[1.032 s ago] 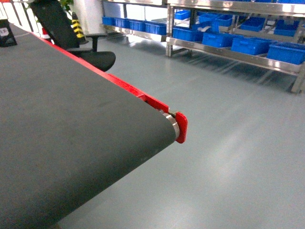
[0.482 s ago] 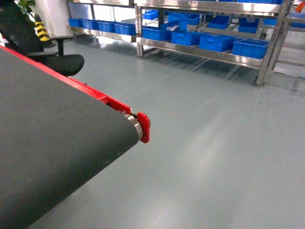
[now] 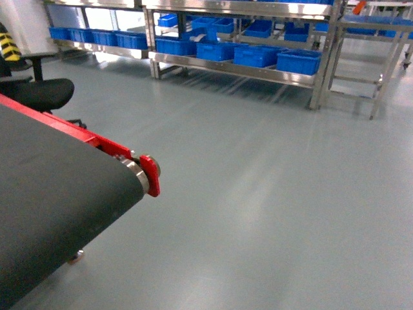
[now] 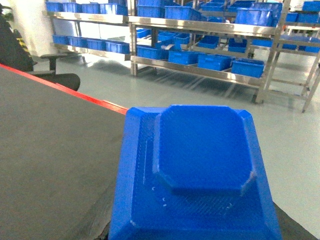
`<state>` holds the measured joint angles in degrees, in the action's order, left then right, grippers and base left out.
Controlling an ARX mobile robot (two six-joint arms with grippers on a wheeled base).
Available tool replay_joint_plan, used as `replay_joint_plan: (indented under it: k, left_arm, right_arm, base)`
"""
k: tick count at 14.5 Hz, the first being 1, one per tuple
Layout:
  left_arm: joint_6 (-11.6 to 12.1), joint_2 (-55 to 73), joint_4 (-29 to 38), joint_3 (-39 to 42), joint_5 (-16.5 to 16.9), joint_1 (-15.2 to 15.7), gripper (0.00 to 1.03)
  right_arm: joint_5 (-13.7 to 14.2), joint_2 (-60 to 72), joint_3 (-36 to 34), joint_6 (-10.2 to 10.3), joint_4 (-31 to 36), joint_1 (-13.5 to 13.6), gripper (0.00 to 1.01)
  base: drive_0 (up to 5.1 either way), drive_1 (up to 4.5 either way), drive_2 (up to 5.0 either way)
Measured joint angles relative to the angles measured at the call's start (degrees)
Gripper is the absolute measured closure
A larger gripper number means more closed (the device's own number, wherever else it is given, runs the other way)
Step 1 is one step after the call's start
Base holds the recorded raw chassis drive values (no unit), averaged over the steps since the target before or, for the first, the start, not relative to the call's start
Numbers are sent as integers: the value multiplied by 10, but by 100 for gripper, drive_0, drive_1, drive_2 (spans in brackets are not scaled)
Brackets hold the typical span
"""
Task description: Sort blue parts and orange caps into right shelf containers
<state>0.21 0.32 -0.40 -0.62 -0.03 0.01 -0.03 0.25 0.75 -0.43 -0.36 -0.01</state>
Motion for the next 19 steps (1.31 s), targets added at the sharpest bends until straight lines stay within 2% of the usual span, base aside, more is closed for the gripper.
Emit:
replay_joint_plan:
  k: [19]
  left_arm:
    - [0, 0, 0, 0, 0, 0, 60]
  right_arm:
    - [0, 0, 0, 0, 0, 0, 57]
  base:
    - [-158, -158, -158]
